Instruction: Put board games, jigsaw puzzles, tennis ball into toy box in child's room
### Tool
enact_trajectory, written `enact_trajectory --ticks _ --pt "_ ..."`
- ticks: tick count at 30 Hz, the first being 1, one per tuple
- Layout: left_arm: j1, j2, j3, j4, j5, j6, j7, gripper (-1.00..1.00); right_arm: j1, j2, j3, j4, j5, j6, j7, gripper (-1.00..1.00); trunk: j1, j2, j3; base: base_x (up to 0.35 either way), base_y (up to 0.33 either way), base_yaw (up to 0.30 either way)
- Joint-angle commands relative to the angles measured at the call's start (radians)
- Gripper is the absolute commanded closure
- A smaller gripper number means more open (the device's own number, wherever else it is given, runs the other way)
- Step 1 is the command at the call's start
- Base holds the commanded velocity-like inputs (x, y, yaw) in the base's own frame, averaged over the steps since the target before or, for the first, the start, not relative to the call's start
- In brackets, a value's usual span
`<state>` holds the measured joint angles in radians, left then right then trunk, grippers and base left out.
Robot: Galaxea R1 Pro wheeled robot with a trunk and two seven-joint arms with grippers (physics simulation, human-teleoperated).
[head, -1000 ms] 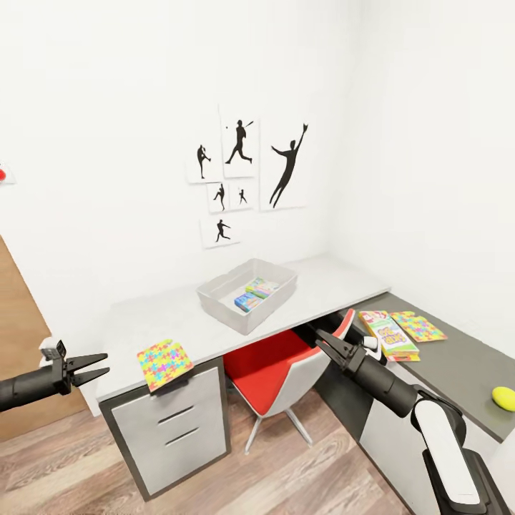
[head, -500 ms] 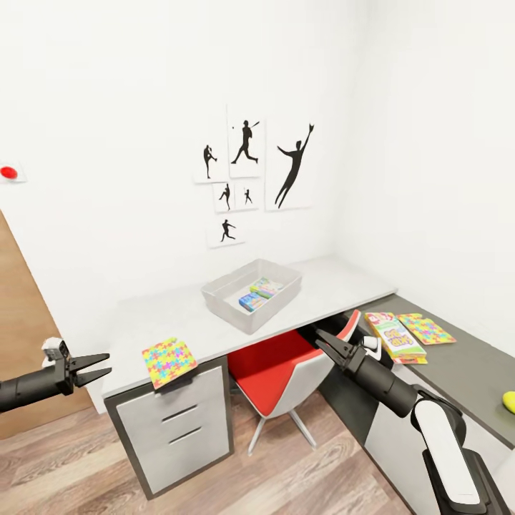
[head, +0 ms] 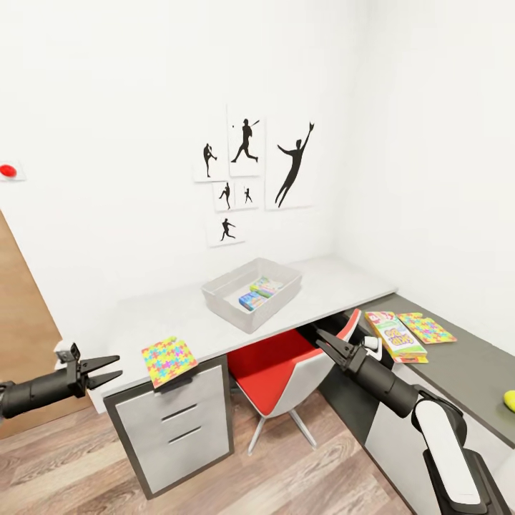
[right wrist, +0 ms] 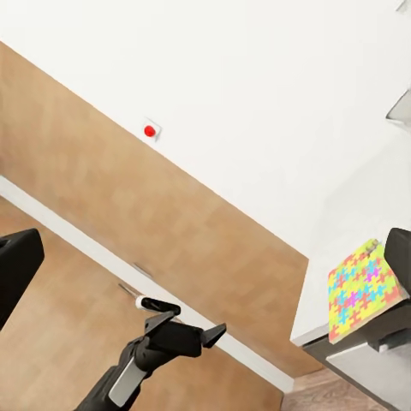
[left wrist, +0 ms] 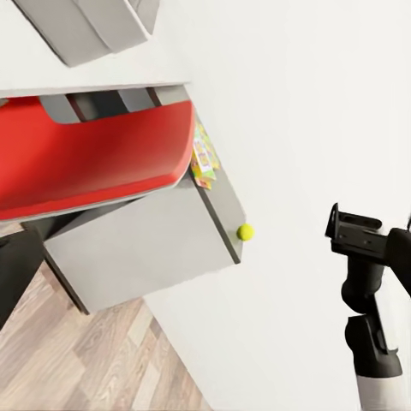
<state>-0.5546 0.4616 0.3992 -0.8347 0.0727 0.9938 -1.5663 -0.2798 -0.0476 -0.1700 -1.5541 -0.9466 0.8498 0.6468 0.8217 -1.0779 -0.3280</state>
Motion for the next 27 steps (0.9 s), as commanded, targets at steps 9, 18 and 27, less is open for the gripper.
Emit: enact_trajectory --ticks 9,18,27 --pt "-0.001 -0.022 0.001 0.027 -0.002 0.034 -0.004 -1.00 -0.001 0.000 -0.002 0.001 -0.001 0.006 0.002 -1.00 0.035 -0.064 -0.030 0.000 0.000 0.000" --pt "-0.001 -0.024 0.001 0.028 -0.003 0.044 -0.004 -1.00 -0.001 0.000 -0.002 0.002 -0.001 0.005 -0.001 -1.00 0.042 -0.078 -0.036 -0.062 0.013 0.000" --pt "-0.001 -0.024 0.001 0.028 -0.003 0.046 -0.004 -1.00 -0.001 0.000 -0.002 0.002 -0.001 0.005 -0.001 -1.00 0.069 -0.127 -0.058 -0.055 0.009 0.000"
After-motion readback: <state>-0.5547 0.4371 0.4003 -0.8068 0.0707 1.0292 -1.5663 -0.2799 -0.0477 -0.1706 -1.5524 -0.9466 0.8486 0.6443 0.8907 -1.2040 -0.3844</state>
